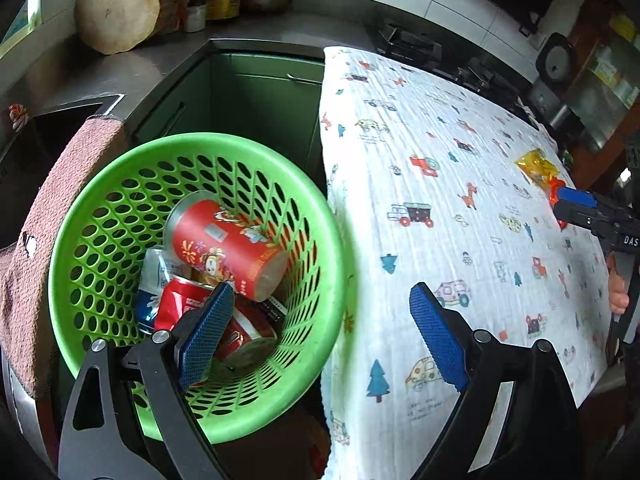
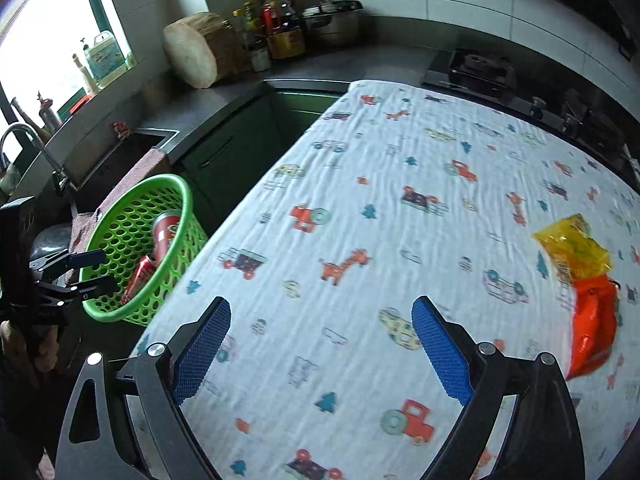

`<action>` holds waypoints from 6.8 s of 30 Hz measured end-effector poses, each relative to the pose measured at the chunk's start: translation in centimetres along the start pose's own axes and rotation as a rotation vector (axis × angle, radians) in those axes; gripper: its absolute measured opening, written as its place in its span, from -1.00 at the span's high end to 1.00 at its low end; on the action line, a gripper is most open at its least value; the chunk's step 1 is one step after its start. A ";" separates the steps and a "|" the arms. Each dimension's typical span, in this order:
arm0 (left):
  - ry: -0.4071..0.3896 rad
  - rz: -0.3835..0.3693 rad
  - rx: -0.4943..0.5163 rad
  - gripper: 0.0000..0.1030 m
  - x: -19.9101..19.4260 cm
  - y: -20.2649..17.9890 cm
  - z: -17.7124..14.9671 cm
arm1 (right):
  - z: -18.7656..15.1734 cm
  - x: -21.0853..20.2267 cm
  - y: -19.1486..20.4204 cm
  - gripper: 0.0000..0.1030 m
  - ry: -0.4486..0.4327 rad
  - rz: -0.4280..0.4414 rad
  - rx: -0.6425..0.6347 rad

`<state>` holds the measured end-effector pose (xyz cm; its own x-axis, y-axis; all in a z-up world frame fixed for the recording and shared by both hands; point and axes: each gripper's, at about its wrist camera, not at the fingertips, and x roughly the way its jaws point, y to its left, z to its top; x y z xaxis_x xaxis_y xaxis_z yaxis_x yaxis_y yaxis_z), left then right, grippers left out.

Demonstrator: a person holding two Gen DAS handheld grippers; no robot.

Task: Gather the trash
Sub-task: 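Move both tools back over the yellow and orange wrappers on the table, then grasp the orange snack bag with the right tool, then grasp the yellow bread wrapper with left tool while right tool holds the orange bag, then carry both wrappers into the green basket and open both tools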

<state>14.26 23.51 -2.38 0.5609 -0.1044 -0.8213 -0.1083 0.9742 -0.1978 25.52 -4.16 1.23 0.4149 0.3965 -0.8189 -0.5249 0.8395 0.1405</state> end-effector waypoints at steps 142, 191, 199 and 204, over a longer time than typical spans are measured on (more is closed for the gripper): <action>0.098 -0.280 0.289 0.13 10.8 -25.3 11.2 | -5.4 -2.7 -12.4 -0.14 0.074 0.035 -0.032; 0.012 0.153 -0.246 0.13 0.9 16.5 0.2 | 4.6 10.5 25.2 -0.14 0.097 0.358 -0.310; 0.019 0.157 -0.252 0.11 1.3 17.4 0.3 | 5.0 12.7 26.9 -0.33 0.115 0.385 -0.267; 0.021 0.158 -0.251 0.05 1.5 17.5 0.5 | 4.7 13.3 27.1 -0.44 0.117 0.388 -0.263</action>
<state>13.59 40.51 -6.85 0.5042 0.0381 -0.8627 -0.3943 0.8990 -0.1907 20.35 25.63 -3.23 0.0721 0.6048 -0.7931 -0.8008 0.5091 0.3154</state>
